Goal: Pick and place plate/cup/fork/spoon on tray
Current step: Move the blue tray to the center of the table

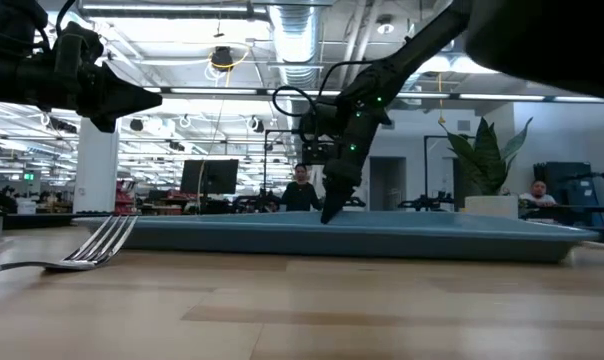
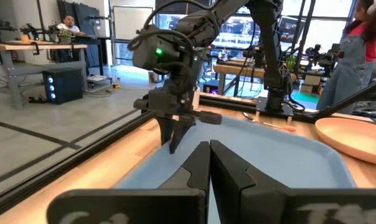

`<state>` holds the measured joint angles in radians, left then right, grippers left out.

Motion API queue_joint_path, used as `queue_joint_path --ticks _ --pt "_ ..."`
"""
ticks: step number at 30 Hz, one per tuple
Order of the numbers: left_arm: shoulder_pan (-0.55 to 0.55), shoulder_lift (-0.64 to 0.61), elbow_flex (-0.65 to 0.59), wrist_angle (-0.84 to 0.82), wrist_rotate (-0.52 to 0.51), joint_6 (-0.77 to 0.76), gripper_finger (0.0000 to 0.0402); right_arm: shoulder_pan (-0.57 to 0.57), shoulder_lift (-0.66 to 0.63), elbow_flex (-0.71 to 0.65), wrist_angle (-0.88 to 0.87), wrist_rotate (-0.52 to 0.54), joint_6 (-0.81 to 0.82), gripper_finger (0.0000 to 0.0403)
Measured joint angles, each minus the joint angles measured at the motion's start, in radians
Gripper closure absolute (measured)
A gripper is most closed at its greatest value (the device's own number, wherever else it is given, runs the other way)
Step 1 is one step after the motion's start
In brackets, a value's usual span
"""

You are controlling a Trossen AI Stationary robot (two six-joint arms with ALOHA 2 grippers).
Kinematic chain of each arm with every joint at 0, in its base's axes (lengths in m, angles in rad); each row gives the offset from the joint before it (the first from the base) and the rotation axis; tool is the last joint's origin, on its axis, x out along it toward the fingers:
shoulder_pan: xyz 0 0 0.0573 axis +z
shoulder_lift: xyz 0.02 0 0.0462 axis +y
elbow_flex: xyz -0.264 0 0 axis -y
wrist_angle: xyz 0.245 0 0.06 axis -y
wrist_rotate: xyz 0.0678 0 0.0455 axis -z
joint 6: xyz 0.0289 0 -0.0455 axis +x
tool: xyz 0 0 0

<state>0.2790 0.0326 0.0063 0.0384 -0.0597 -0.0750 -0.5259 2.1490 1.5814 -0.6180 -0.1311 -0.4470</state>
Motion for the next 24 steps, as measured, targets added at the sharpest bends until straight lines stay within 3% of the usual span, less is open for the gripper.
queue_joint_path --ticks 24 --pt "0.000 0.000 0.000 0.000 0.000 0.000 0.0401 -0.009 0.000 0.001 -0.018 -0.005 -0.138 0.0336"
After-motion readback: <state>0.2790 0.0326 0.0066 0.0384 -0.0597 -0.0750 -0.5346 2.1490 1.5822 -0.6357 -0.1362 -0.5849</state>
